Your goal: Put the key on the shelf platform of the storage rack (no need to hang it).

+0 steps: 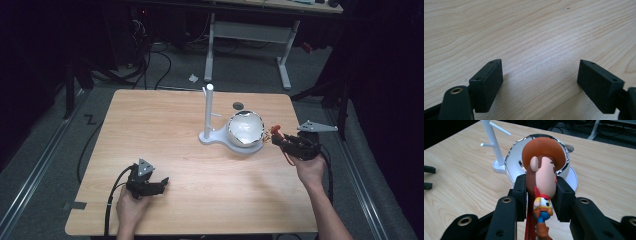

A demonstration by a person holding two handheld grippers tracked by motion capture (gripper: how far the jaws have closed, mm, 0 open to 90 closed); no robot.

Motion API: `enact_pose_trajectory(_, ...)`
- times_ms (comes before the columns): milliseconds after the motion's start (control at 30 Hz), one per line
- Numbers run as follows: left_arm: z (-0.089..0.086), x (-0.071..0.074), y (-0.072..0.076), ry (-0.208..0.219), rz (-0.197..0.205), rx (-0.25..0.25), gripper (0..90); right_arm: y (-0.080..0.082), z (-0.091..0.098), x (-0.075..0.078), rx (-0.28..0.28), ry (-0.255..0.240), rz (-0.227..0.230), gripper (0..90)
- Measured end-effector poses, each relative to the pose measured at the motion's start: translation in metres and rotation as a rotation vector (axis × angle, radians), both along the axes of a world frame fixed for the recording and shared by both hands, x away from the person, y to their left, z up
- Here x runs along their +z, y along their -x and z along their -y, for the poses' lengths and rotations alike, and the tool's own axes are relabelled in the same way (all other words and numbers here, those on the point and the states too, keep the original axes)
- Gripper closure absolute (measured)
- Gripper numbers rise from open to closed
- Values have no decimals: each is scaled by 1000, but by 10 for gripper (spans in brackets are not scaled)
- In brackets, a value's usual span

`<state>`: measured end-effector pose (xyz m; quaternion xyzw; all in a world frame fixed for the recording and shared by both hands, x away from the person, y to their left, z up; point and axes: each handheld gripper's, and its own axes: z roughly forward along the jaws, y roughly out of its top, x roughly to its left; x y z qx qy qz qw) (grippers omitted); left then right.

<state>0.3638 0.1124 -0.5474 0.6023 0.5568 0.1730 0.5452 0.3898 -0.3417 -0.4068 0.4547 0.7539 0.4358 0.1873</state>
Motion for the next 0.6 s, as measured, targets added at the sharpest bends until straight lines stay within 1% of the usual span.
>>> enact_pose_trajectory(67, 0, 0, 1, -3, 1, -13, 208, -2, -1, 2, 4, -8, 2, 677)
enact_pose_trajectory(200, 0, 0, 1, -2, 1, -12, 207, -5, -5, 6, 20, -10, 12, 677)
enact_pose_trajectory(333, 0, 0, 1, -2, 1, -12, 207, -9, -9, 8, 26, -22, 10, 677)
enact_pose_trajectory(533, 0, 0, 1, -2, 1, -12, 207, -16, -15, 11, 36, -20, 10, 677)
enact_pose_trajectory(600, 0, 0, 1, -2, 1, -12, 207, -20, -19, 11, 43, -18, 6, 677)
